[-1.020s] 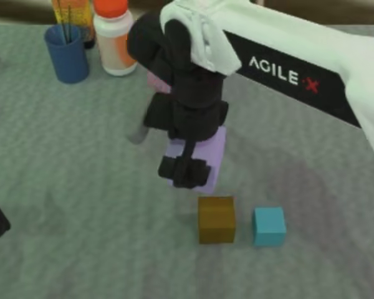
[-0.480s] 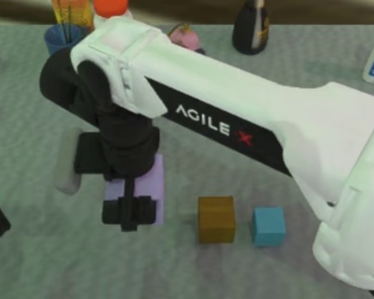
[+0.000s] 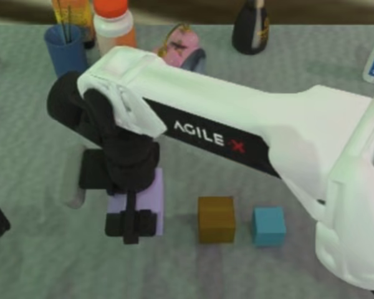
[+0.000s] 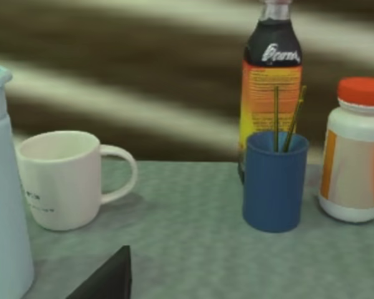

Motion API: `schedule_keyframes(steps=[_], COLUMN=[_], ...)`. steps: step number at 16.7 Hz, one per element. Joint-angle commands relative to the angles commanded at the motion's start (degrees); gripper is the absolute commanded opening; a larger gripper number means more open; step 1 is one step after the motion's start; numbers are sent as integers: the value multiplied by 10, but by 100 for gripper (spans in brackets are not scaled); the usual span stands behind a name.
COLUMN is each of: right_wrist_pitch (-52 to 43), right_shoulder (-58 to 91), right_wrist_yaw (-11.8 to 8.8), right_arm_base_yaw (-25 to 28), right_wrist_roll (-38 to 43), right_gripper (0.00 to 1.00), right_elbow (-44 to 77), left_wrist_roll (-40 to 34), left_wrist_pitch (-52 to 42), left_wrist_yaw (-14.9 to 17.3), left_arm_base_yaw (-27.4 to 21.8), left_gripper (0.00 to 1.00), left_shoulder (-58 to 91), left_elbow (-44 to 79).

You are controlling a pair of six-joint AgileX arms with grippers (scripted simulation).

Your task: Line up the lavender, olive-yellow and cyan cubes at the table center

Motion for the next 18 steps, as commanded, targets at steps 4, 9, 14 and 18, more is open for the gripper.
schedule_keyframes(steps=[4, 9, 14, 18], right_wrist_pitch=[73, 79, 79, 79], right_shoulder=[-1, -1, -1, -1], right_wrist_yaw=[0, 0, 0, 0], right_arm_base_yaw=[1, 2, 2, 2], right_wrist_roll=[0, 0, 0, 0], right_gripper=[0, 8, 45, 75], right_elbow=[-77, -82, -82, -82], left_wrist_roll=[0, 0, 0, 0], left_wrist_pitch=[0, 0, 0, 0], left_wrist_yaw=[0, 0, 0, 0], left_arm_base_yaw=[0, 0, 0, 0], left_gripper=[100, 100, 100, 100], left_shoulder=[0, 0, 0, 0], left_elbow=[0, 0, 0, 0])
